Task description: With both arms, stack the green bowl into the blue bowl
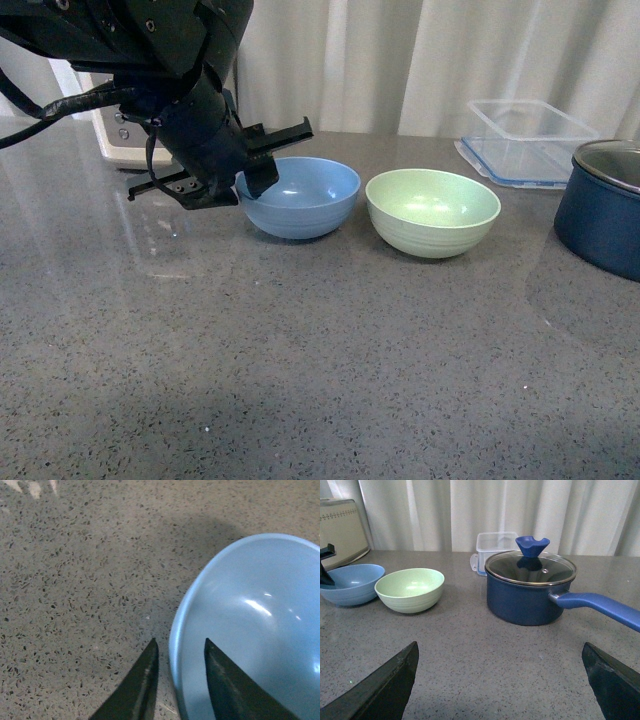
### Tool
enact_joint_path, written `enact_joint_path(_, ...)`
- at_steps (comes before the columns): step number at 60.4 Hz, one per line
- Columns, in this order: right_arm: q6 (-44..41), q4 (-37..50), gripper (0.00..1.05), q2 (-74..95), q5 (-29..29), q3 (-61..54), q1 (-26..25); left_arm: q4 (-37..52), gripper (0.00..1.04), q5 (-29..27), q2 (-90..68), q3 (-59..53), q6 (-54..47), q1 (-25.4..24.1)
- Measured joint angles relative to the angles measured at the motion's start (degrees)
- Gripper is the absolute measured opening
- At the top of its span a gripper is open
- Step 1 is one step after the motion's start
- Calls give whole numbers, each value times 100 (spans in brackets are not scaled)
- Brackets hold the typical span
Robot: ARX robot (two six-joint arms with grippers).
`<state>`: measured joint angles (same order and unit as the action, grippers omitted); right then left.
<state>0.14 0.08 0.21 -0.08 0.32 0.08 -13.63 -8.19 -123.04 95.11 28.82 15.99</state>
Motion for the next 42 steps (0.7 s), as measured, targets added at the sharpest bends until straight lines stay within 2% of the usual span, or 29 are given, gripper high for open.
enact_joint_path(2, 0, 0, 95, 2, 0, 0, 0, 166, 37, 101, 146, -153, -48, 0)
enact_joint_path(8, 0, 0, 95, 0, 2, 0, 0, 647, 51, 133, 566, -544, -201, -7)
enact_joint_path(10, 0, 0, 95, 0, 0, 0, 0, 1147, 58, 221, 901, -876, -376, -9)
enact_joint_path(14, 0, 0, 95, 0, 0, 0, 0, 2621, 73, -26, 1888, -1836, -966, -11)
enact_joint_path(16, 0, 0, 95, 0, 2, 0, 0, 3554, 65, -461, 2470, -2428, -1502, -28)
enact_joint_path(19, 0, 0, 95, 0, 0, 0, 0, 4544, 52, -525, 3169, -3230, -2105, -118)
enact_joint_path(26, 0, 0, 95, 0, 0, 0, 0, 5340, 31, -374, 3891, -4568, -2592, -350)
enact_joint_path(35, 0, 0, 95, 0, 0, 0, 0, 5707, 4, -175, 4192, -5960, -2752, -623)
enact_joint_path(42, 0, 0, 95, 0, 0, 0, 0, 6033, 4, 48, 4861, -6725, -2804, -780)
